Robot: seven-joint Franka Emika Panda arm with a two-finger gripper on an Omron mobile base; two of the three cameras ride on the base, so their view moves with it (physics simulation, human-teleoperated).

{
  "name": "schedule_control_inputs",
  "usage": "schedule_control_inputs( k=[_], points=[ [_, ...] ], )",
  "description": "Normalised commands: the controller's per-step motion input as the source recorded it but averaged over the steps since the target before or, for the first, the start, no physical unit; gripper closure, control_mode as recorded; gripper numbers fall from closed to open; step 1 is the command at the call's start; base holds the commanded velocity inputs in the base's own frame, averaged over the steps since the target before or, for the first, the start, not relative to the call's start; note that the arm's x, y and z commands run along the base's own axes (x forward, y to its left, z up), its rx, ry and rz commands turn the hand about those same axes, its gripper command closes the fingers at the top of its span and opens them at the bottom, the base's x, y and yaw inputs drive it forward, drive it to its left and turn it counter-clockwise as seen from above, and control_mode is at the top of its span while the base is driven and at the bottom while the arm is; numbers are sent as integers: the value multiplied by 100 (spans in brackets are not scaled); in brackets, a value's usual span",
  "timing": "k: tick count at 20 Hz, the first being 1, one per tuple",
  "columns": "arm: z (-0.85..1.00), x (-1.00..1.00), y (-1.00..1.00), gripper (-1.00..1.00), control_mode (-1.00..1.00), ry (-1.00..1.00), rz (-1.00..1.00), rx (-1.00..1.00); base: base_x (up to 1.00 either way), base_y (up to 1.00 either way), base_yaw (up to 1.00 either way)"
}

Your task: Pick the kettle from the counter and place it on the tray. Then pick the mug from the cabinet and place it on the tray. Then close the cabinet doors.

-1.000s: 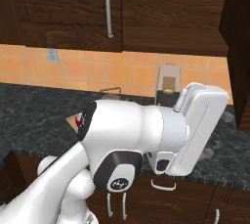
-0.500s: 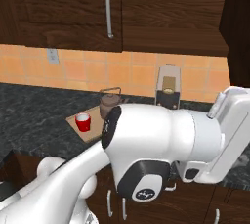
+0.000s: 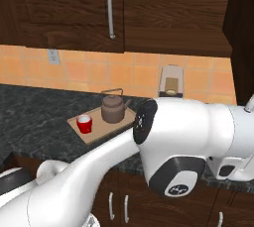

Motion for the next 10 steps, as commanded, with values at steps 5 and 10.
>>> schedule_control_inputs(
  k=[5, 10],
  points=[
    [0, 35, -28, -100, -100, 0, 0, -6, 0, 0, 0],
    [-1, 39, -20, -100, -100, 0, 8, -9, 0, 0, 0]
  ],
)
